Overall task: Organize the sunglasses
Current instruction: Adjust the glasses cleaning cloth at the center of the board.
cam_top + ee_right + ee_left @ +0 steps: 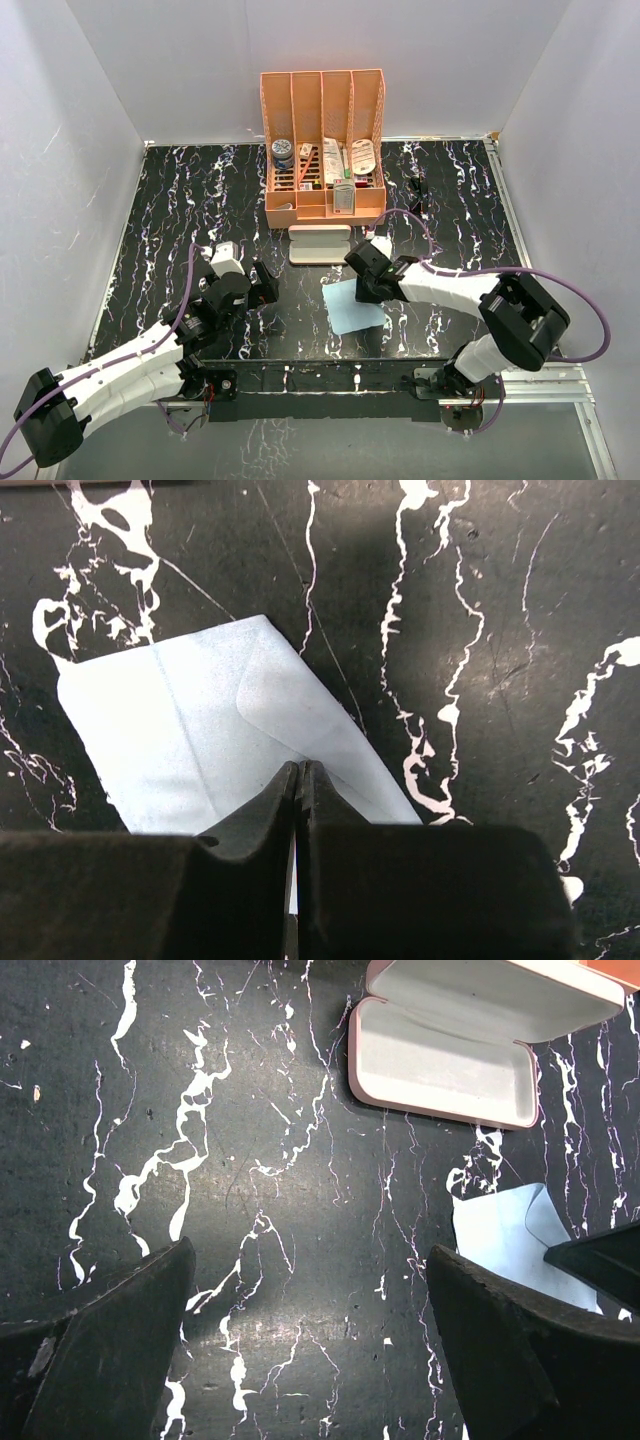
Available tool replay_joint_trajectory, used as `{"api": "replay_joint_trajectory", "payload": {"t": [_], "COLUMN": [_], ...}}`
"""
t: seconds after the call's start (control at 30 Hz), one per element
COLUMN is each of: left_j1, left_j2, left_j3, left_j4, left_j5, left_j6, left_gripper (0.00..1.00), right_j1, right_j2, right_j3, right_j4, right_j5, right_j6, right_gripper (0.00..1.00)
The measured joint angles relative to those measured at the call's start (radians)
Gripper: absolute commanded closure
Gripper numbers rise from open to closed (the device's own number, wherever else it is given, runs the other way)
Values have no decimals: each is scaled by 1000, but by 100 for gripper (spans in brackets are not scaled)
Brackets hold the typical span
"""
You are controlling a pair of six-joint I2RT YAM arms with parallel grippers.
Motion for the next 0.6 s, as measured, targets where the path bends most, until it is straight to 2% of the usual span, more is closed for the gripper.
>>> {"api": "replay_joint_trajectory", "payload": {"t": [0.2, 0.43, 0.6], "left_j1": [0, -4, -76], "left_j2": [7, 192, 396], "left_j3": [0, 0, 18], "left_j4": [16, 171, 297], "left_j5": [17, 138, 200], "left_j6": [14, 16, 13], "left_gripper": [2, 20, 31], "right_j1": [-14, -14, -14], "right_j2": [22, 24, 24], "right_j3": [21, 22, 22], "right_j4": [0, 1, 4], "right_j5": [8, 8, 7], "right_j6": [-19, -23, -22], "right_gripper": [100, 100, 100]}}
